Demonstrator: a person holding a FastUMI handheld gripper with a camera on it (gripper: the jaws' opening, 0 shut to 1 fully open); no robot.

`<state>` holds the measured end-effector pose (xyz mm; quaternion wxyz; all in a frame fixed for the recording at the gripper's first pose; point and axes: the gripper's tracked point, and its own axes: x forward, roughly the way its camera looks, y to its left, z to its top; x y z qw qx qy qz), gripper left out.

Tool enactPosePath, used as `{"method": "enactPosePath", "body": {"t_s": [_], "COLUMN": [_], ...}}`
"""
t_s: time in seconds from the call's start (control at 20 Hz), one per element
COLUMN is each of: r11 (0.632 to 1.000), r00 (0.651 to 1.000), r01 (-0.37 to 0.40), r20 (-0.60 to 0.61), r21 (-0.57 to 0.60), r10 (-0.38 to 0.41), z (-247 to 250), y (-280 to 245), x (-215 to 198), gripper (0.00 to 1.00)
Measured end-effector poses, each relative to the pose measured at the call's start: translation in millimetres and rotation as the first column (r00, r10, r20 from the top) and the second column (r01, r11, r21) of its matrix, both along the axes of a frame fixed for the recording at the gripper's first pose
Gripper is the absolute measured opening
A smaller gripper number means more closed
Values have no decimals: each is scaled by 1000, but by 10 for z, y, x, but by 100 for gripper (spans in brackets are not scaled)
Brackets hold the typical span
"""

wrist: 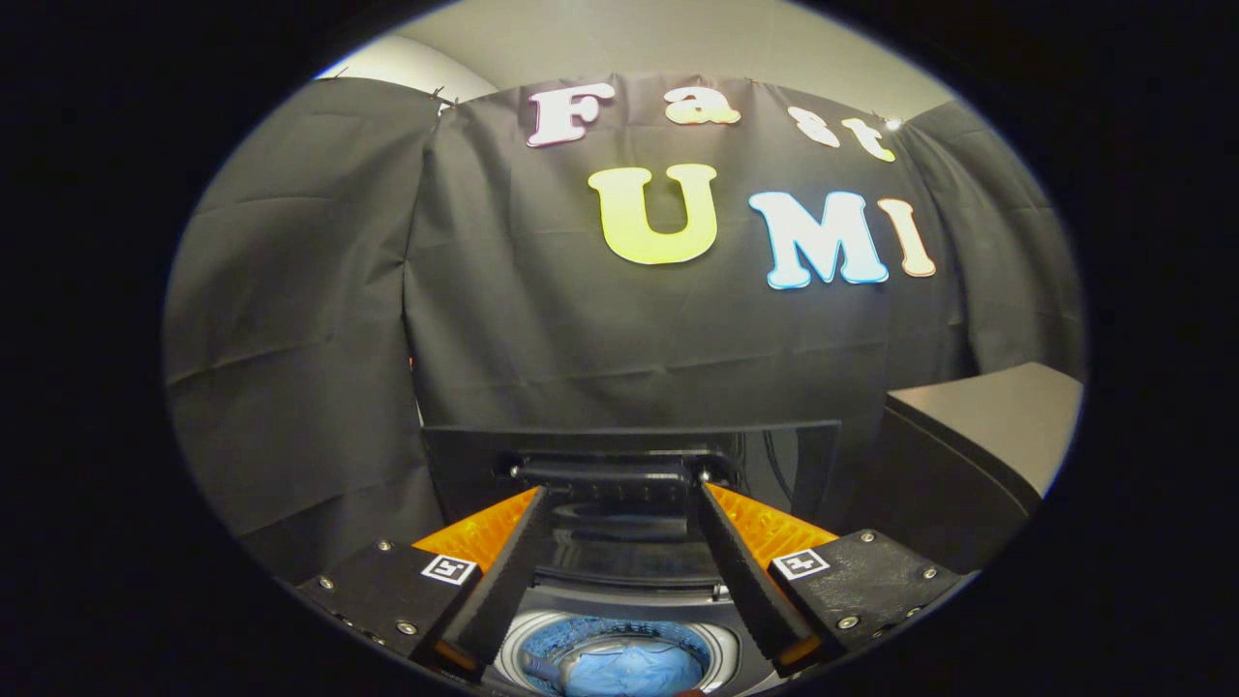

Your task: Put the clothes into the washing machine and then close the washing machine lid.

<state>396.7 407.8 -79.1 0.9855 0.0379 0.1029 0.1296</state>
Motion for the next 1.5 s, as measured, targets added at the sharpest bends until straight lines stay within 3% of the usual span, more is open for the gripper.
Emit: {"method": "enactPosePath", "body": {"t_s": [0.5, 1.0, 1.3, 1.5], "r11": [1000, 998, 996, 990], "r00": [999, 994, 977, 978], "r01": [6, 38, 66, 67], "r20": [37, -98, -198, -189], "r21": [-30, -57, -65, -125], "r10": [-5, -43, -78, -91], "z": [358, 125, -133, -187], "y": [243, 378, 398, 377], "x": [616, 1275, 1411, 1385], "gripper": [95, 95, 96, 96]}}
